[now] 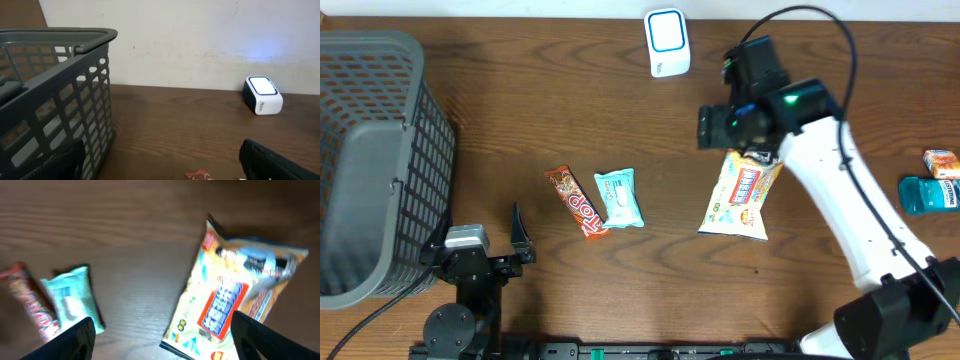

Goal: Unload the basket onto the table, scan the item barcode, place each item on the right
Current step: 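Reach the right gripper to the yellow snack bag and grasp it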

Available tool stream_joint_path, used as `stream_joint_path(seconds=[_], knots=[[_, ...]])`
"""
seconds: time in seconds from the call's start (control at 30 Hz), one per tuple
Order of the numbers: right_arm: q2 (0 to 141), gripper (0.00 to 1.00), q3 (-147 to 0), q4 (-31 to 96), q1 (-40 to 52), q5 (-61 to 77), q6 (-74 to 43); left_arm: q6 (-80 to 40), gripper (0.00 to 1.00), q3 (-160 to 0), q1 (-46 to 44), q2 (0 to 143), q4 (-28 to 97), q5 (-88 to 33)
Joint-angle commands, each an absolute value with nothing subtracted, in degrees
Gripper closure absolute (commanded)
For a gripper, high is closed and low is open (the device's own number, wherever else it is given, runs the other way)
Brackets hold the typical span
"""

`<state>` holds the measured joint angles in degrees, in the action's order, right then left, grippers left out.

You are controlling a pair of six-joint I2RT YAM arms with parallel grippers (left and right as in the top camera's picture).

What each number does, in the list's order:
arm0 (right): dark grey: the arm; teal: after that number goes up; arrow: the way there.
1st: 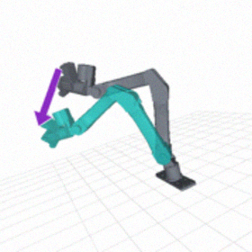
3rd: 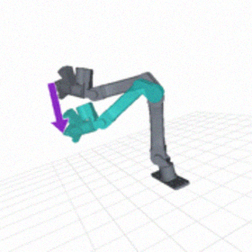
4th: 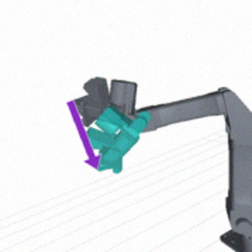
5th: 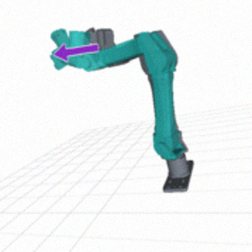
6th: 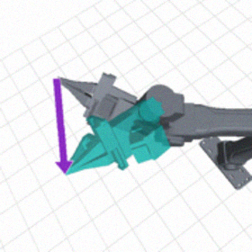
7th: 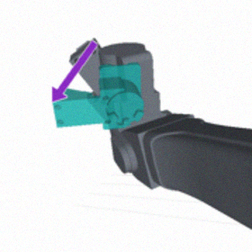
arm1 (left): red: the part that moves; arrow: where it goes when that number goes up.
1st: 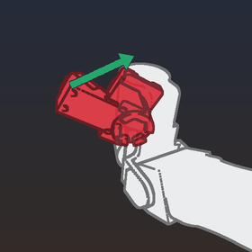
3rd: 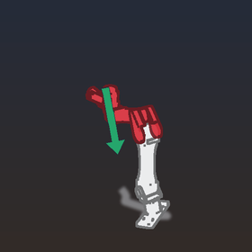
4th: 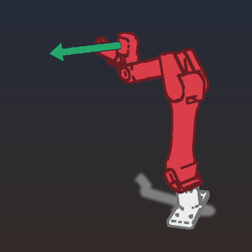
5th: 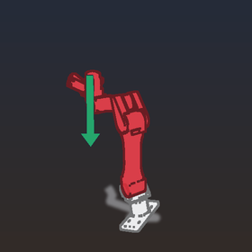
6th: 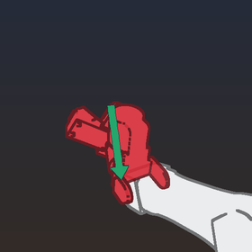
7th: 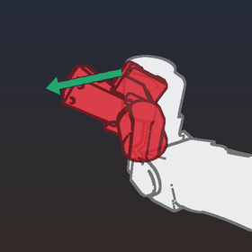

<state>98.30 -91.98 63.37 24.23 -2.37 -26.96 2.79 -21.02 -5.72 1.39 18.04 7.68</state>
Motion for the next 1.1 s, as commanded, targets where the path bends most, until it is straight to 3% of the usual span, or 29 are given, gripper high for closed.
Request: stream_joint_path(seconds=[0.0,0.07,0.23,0.3,0.4,0.53,0.7,0.87,1.07], knots=[[103.59,0.18,-90.13,64.62,28.53,-12.40,-36.14,2.48,0.02,-21.06,-5.43,1.32,18.02,7.97],[106.28,0.18,-90.13,65.67,29.89,-12.27,-39.07,2.48,0.02,-21.06,-5.43,1.32,18.00,7.97],[109.62,0.30,-90.15,69.01,30.79,-12.01,-43.13,2.48,0.02,-21.06,-5.43,1.32,18.00,7.97],[108.79,0.27,-91.11,71.53,30.68,-11.88,-42.63,2.48,0.02,-21.06,-5.43,1.32,18.02,7.97],[105.62,0.10,-93.65,76.23,29.98,-11.81,-40.34,2.48,0.02,-21.06,-5.43,1.32,18.00,7.97],[96.53,0.01,-95.48,80.03,27.97,-11.73,-36.97,2.48,0.02,-21.06,-5.43,1.32,18.00,7.97],[84.66,0.01,-91.83,81.56,21.02,-12.45,-37.50,2.48,0.02,-21.06,-5.43,1.32,18.00,7.97],[78.65,0.01,-78.46,72.40,12.08,-5.13,-36.03,2.48,0.02,-21.06,-5.43,1.32,18.00,7.97],[80.03,0.01,-60.36,52.73,9.52,9.89,-33.78,2.48,0.02,-21.06,-5.43,1.32,18.00,7.97]])
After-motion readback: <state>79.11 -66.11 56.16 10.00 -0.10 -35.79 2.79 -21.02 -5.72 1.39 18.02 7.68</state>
